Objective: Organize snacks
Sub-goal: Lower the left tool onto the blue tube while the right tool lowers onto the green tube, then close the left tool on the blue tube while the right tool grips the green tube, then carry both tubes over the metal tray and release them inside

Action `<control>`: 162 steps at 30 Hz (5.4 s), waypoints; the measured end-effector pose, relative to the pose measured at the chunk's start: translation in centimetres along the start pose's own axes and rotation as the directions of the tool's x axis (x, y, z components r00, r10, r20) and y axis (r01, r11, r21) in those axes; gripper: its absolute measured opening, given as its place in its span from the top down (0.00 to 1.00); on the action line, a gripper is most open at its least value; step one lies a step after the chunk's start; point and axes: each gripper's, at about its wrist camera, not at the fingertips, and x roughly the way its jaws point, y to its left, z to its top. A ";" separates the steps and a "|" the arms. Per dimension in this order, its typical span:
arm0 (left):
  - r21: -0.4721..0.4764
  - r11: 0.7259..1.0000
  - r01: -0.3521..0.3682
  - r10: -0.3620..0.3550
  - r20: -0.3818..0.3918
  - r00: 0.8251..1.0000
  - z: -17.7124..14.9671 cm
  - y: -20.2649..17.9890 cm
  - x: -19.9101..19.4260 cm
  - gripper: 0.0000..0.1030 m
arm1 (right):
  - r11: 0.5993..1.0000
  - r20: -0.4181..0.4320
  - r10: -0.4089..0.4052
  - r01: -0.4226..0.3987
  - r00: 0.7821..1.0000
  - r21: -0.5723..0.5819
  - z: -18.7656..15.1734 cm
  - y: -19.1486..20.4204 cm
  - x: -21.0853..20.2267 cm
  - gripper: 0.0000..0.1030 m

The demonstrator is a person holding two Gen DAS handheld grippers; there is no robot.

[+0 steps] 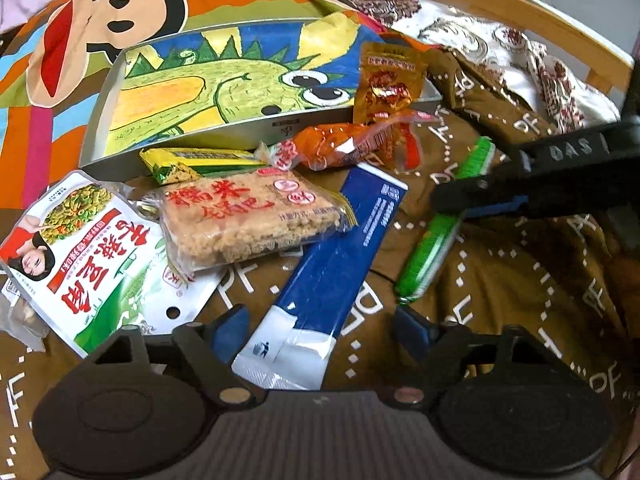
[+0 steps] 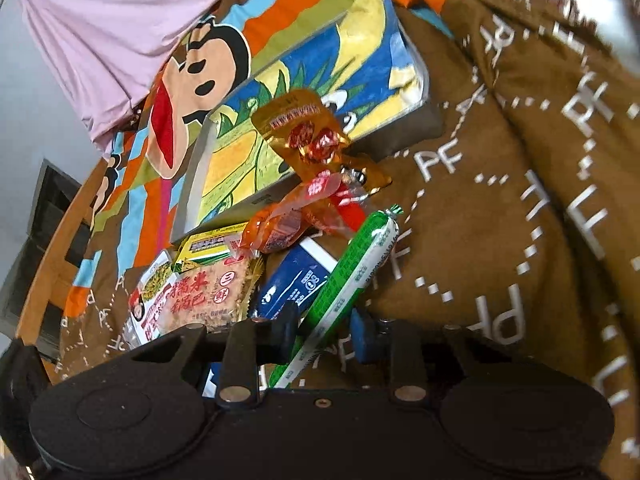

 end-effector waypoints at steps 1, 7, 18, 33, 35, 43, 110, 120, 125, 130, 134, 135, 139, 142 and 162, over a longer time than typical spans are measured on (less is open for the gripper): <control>-0.009 1.000 0.004 -0.004 0.004 1.000 0.1 0.1 0.1 0.24 | 1.000 0.012 -0.007 0.007 1.000 -0.012 0.1 0.0 -0.1 0.71; -0.029 0.999 -0.025 0.026 0.024 0.999 1.2 -0.3 1.1 0.37 | 0.999 0.014 0.030 -0.031 0.999 0.020 0.7 -0.4 2.1 0.75; -0.046 0.996 -0.073 0.074 0.008 0.997 1.7 -1.1 2.0 0.41 | 0.998 -0.015 0.048 -0.047 0.999 0.044 -0.1 -0.4 3.3 0.67; -0.041 0.984 -0.172 0.172 -0.008 0.985 1.5 -3.0 1.5 0.54 | 0.999 0.035 0.030 -0.029 0.999 -0.029 -0.9 1.1 2.7 0.73; -0.045 0.982 -0.186 0.185 -0.015 0.983 1.3 -3.1 1.2 0.56 | 0.999 0.048 0.034 -0.032 0.998 -0.040 -0.9 1.4 2.3 0.74; -0.062 0.974 -0.218 0.216 -0.032 0.976 0.4 -4.3 -0.4 0.60 | 0.998 0.104 0.033 -0.027 0.994 -0.055 -1.3 1.7 0.2 0.77; -0.152 0.984 -0.097 0.124 0.176 0.977 1.8 -6.3 -5.2 0.77 | 0.986 0.466 -0.052 0.118 0.883 -0.115 1.3 1.6 -5.5 0.82; -0.225 0.967 -0.120 0.185 0.296 0.937 7.5 -3.1 -3.7 0.77 | 0.979 0.641 0.001 0.131 0.767 -0.159 4.7 1.1 -5.3 0.82; -0.256 0.959 -0.122 0.205 0.324 0.924 11.4 -1.1 -0.9 0.77 | 0.962 0.671 0.016 0.170 0.741 -0.212 8.0 1.9 -3.7 0.82; -0.225 0.965 -0.131 0.199 0.313 0.929 14.6 0.1 2.8 0.77 | 0.945 0.630 0.000 0.206 0.777 -0.254 11.3 1.9 -0.9 0.82; -0.228 0.965 -0.131 0.197 0.298 0.934 16.6 1.0 5.4 0.77 | 0.941 0.585 -0.027 0.218 0.811 -0.258 12.4 1.5 1.8 0.82; -0.234 0.963 -0.132 0.199 0.291 0.936 17.0 1.3 6.0 0.77 | 0.941 0.571 -0.035 0.220 0.820 -0.259 12.6 1.4 2.5 0.82; -0.254 0.957 -0.138 0.203 0.251 0.947 18.3 2.2 8.3 0.77 | 0.935 0.495 -0.075 0.234 0.866 -0.267 12.9 1.2 4.7 0.82; -0.271 0.951 -0.145 0.207 0.215 0.954 18.5 2.6 9.7 0.77 | 0.931 0.449 -0.110 0.250 0.887 -0.267 12.9 1.2 5.9 0.82; -0.371 0.920 -0.130 0.221 0.213 0.952 16.6 4.5 10.1 0.21 | 0.928 0.469 -0.105 0.256 0.877 -0.272 12.9 1.7 6.0 0.24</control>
